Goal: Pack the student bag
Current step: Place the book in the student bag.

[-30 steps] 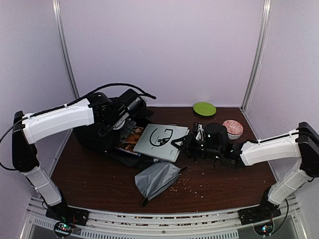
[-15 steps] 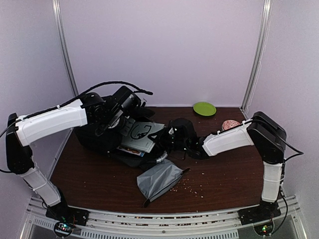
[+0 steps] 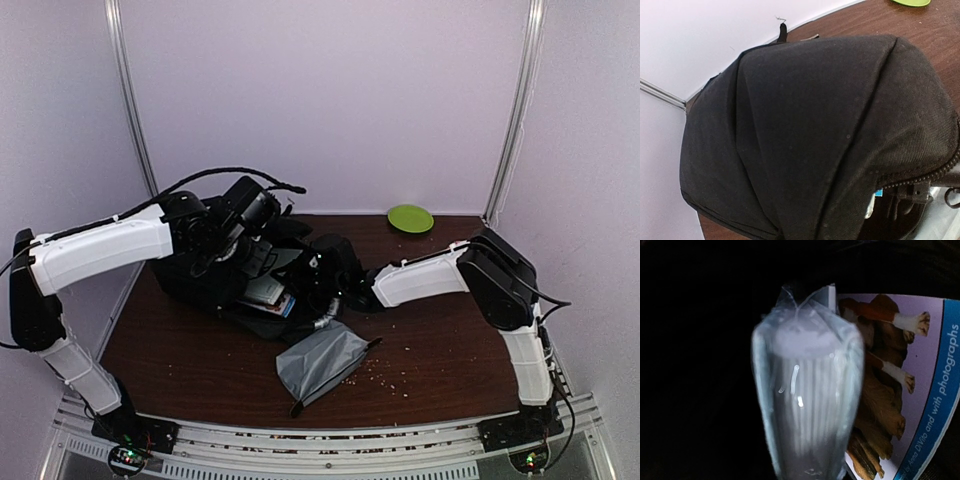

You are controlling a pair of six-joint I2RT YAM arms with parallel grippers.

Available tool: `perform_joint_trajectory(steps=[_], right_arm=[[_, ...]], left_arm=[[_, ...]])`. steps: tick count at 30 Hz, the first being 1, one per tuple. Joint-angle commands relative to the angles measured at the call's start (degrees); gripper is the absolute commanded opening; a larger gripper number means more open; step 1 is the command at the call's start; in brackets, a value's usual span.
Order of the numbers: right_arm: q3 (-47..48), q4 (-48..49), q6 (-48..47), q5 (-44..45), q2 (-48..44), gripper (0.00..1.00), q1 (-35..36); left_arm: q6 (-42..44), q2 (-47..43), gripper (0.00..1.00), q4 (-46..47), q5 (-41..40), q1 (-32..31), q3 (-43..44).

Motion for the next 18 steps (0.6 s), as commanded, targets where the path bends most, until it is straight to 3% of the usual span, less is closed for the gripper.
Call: perform_joint_trajectory(steps=[1,4,7,18], right_arm=[[1.91,-2.91,-1.46,-3.33,-0.16,0.26,1.48],[0.35,-4.77,-2.54,-2.62,-2.25,0.49,1.59],[-0.18,-8.48,-4.75,-1.96,-4.4,0.6,1.63],[-4.15,-21.81,-13.6,2.89,-13.88,0.68,1.11]], left_arm=[[-1.3,-3.8,0.0,9.19,2.01,-0.6,0.45],[-1.68,-3.77,0.0,9.17,2.16,-0.27,0.22],[-1.87,-3.75,0.0,9.24,2.42,-0.13,-0.16],[-2.06,-4.34,0.0,9.28,2.14,0.13,-0.98]])
